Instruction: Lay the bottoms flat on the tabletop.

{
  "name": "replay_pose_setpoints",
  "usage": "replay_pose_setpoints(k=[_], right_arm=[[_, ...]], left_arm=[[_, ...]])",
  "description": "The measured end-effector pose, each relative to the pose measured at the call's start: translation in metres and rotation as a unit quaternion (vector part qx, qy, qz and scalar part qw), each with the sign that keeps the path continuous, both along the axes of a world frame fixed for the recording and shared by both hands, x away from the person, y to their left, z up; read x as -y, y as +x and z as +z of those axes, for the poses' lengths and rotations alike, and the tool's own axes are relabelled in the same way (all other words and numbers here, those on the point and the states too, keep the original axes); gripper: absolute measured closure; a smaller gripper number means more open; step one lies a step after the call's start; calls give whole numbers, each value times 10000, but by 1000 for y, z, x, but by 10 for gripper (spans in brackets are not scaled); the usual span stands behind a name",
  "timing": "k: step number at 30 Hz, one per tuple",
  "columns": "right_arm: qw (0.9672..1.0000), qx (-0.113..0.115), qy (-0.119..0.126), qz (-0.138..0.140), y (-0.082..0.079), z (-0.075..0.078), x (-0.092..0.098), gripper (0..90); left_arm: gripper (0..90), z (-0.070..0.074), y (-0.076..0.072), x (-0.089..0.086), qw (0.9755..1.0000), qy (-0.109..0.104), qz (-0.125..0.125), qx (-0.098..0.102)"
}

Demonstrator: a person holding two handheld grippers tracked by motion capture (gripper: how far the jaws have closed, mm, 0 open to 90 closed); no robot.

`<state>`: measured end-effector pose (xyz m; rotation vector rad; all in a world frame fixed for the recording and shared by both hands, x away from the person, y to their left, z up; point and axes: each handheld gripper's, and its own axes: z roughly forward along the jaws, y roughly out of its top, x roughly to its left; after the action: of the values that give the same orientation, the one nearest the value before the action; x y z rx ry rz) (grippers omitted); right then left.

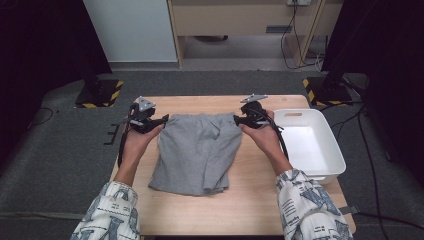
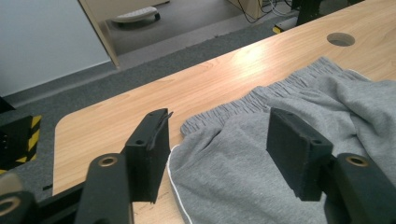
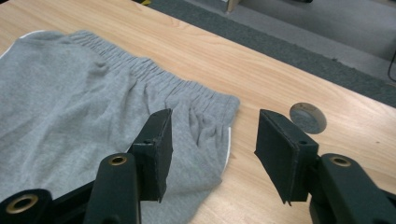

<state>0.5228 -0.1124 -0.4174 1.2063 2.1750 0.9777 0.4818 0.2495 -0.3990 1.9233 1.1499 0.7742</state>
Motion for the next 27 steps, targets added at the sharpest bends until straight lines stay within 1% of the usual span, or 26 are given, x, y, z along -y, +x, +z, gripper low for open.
replay_pose_setpoints(k=[2, 4, 8, 10, 11, 12, 15, 17, 18, 20, 23, 25, 27], right_arm=[[10000, -29, 27, 21, 0, -1, 0, 455], [10000, -31, 14, 37, -1, -1, 0, 449], [9999, -58, 84, 43, -3, 1, 1, 428], [9999, -73, 110, 48, -6, 2, 1, 412], [9999, -51, 121, 67, -7, 2, 2, 402], [9999, -52, 142, 73, -8, 2, 2, 388], [9993, -151, 343, 90, -12, 3, 4, 357], [9992, -158, 340, 135, -15, 4, 4, 351], [9992, -148, 328, 145, -16, 5, 5, 348], [9991, -158, 358, 154, -19, 6, 5, 342], [9991, -99, 354, 206, -25, 6, 6, 320], [9989, -76, 393, 258, -28, 6, 6, 294], [9989, -17, 377, 287, -31, 6, 5, 285]], left_arm=[[363, 0, -2, 2, 10000, -63, -51, -1], [345, -1, -3, 4, 9999, -69, -94, -4], [318, -2, -7, 6, 9998, -78, -199, 27], [290, -4, -9, 8, 9996, -109, -246, 24], [283, -4, -10, 8, 9996, -82, -270, 19], [277, -5, -11, 8, 9995, -83, -302, 17], [254, -7, -15, 11, 9991, -119, -407, 0], [240, -8, -18, 12, 9989, -140, -452, 10], [235, -8, -20, 13, 9988, -133, -481, -11], [232, -10, -24, 14, 9989, -111, -448, -45], [216, -13, -31, 13, 9984, -212, -520, -78], [202, -16, -36, 14, 9982, -205, -562, -67], [194, -20, -40, 15, 9979, -221, -600, -70]])
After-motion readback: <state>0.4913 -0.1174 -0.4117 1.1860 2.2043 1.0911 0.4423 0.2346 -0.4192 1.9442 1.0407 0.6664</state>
